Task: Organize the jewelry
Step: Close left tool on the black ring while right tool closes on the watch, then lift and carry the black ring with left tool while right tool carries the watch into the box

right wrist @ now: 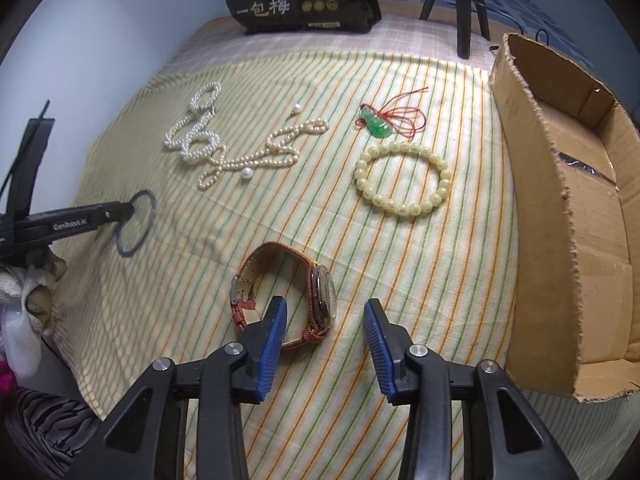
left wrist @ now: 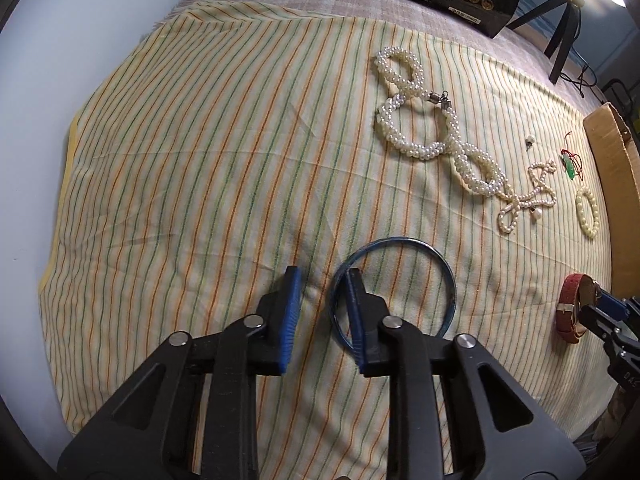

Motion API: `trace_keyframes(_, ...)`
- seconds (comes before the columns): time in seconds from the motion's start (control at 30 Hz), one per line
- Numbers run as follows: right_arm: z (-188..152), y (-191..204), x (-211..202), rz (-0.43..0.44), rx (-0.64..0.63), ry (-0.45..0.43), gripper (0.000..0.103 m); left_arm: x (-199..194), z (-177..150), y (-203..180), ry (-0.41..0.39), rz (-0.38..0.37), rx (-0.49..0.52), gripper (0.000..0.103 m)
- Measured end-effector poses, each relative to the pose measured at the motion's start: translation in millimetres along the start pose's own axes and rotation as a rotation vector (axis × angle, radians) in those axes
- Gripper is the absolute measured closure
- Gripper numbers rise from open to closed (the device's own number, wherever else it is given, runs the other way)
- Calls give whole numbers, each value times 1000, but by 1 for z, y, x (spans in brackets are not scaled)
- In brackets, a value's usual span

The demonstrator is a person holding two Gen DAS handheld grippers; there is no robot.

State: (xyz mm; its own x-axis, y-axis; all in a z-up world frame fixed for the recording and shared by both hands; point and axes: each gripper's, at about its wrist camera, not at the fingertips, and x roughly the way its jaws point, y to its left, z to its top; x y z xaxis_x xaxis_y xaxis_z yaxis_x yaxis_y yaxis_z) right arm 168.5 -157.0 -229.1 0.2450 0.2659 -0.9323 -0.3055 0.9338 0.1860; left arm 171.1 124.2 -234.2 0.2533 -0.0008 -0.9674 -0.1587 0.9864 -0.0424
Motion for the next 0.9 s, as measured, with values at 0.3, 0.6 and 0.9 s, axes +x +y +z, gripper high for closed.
trace_keyframes(0.3, -1, 3, 5, -43, -29, -5, 82, 2, 6, -2, -13, -9, -15, 100)
trace_keyframes(0.6, -3, 3, -2, -9, -29, -35, 92, -25, 7, 15, -70, -66, -50, 102)
trace_keyframes(0.9, -3, 5, -30, -8, -32, -111, 92, -61, 2, 16, -142, -142, -77, 102)
